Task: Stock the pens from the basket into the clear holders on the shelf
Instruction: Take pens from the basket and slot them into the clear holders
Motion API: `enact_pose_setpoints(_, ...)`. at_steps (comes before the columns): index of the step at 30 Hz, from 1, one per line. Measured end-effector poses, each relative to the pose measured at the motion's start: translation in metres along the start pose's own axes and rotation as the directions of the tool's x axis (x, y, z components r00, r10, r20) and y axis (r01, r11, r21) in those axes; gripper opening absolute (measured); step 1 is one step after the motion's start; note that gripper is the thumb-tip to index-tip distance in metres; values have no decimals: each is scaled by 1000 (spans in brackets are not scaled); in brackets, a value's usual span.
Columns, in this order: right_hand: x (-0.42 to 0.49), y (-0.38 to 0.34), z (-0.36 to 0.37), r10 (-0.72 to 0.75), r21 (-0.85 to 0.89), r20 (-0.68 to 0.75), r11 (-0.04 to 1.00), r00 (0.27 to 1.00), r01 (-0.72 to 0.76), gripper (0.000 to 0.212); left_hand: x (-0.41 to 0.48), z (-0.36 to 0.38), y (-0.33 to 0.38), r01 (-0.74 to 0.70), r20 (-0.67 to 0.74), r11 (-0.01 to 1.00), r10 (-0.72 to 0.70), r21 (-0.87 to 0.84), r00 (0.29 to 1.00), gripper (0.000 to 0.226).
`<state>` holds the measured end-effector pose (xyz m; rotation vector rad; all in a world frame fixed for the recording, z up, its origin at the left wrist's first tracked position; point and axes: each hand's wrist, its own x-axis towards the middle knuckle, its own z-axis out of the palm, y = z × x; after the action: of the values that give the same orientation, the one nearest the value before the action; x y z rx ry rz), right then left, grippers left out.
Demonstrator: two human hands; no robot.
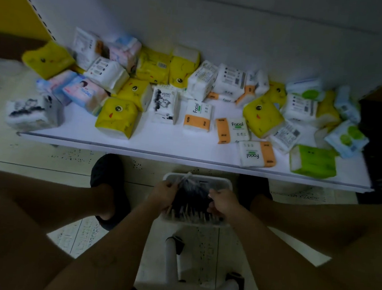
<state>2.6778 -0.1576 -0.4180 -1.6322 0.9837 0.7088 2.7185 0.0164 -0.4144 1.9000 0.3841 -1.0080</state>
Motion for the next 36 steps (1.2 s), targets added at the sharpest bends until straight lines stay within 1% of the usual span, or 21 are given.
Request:
enact_pose_setpoints(2, -14, -2, -5, 15, 54, 83, 998, 996, -19, 27, -9, -2, 3, -27, 63, 998, 30, -50, 998, 26)
enact_pose_setpoints(4, -28, -6, -6, -18, 102, 175, 995, 984, 0, 14, -20, -2, 8, -35, 166, 996, 47, -78, 985, 22)
enact_pose_setpoints(5, -33, -8, -6, -50, 144, 195, 989, 979, 21, 6, -25, -1, 12, -47, 196, 995, 63, -87, 979, 21)
enact_pose_setpoints(6, -39, -11, -7, -84, 194, 203, 980, 976, 44, 5, -29, -1, 15, -66, 206, 994, 84, -91, 975, 19)
enact_pose_setpoints(8, -48, -16, -11, -157, 244, 212, 964, 964, 104, 14, -39, -2, 20, -115, 184, 987, 135, -113, 974, 14)
enact_pose_setpoints(10, -57, -21, -14, -226, 277, 216, 947, 950, 162, 15, -51, -7, 28, -174, 113, 975, 190, -136, 975, 20)
enact_pose_setpoints(12, -62, -26, -16, -222, 269, 171, 948, 960, 172, 10, -58, -11, 36, -226, 76, 967, 235, -119, 969, 22)
enact_pose_setpoints(13, -67, -27, -15, -235, 231, 106, 951, 966, 206, 5, -62, -13, 40, -263, 50, 960, 269, -98, 962, 20)
enact_pose_setpoints(14, -72, -30, -15, -262, 171, 32, 952, 965, 253, 8, -65, -16, 45, -317, 16, 946, 318, -71, 948, 20)
enact_pose_setpoints(15, -75, -33, -16, -307, 104, -32, 946, 951, 308, 20, -69, -17, 49, -375, -17, 926, 374, -55, 927, 22)
enact_pose_setpoints(17, -85, -41, -17, -409, 22, -110, 910, 906, 414, 38, -78, -19, 57, -453, -54, 887, 450, -89, 891, 21)
enact_pose_setpoints(18, -90, -45, -17, -457, 24, -130, 886, 880, 464, 39, -82, -20, 62, -464, -56, 876, 461, -129, 886, 19)
enact_pose_setpoints(20, -103, -53, -21, -541, 89, -108, 830, 834, 550, 29, -90, -22, 72, -484, -76, 860, 478, -160, 875, 18)
enact_pose_setpoints(22, -120, -63, -24, -611, 186, -35, 774, 791, 606, 20, -99, -27, 87, -532, -113, 840, 522, -104, 846, 23)
enact_pose_setpoints(24, -135, -77, -27, -640, 278, -19, 735, 768, 619, 17, -112, -32, 103, -596, -140, 802, 587, -29, 797, 31)
enact_pose_setpoints(25, -141, -83, -28, -648, 290, -40, 721, 761, 629, 16, -120, -35, 110, -629, -157, 777, 622, 5, 767, 34)
enact_pose_setpoints(27, -154, -96, -32, -691, 202, -119, 686, 713, 699, 16, -136, -40, 124, -690, -202, 723, 682, 38, 703, 35)
enact_pose_setpoints(29, -172, -108, -37, -752, 110, -184, 624, 633, 774, 13, -151, -45, 137, -744, -208, 665, 738, 63, 642, 35)
enact_pose_setpoints(32, -206, -127, -43, -870, -37, -241, 451, 430, 892, 15, -179, -54, 158, -808, -166, 584, 807, 81, 566, 28)
enact_pose_setpoints(33, -218, -133, -45, -887, -52, -250, 414, 389, 909, 15, -188, -57, 165, -826, -171, 559, 823, 71, 542, 24)
enact_pose_setpoints(36, -250, -154, -50, -900, 1, -276, 351, 338, 936, 21, -214, -68, 189, -866, -207, 498, 852, 38, 481, 20)
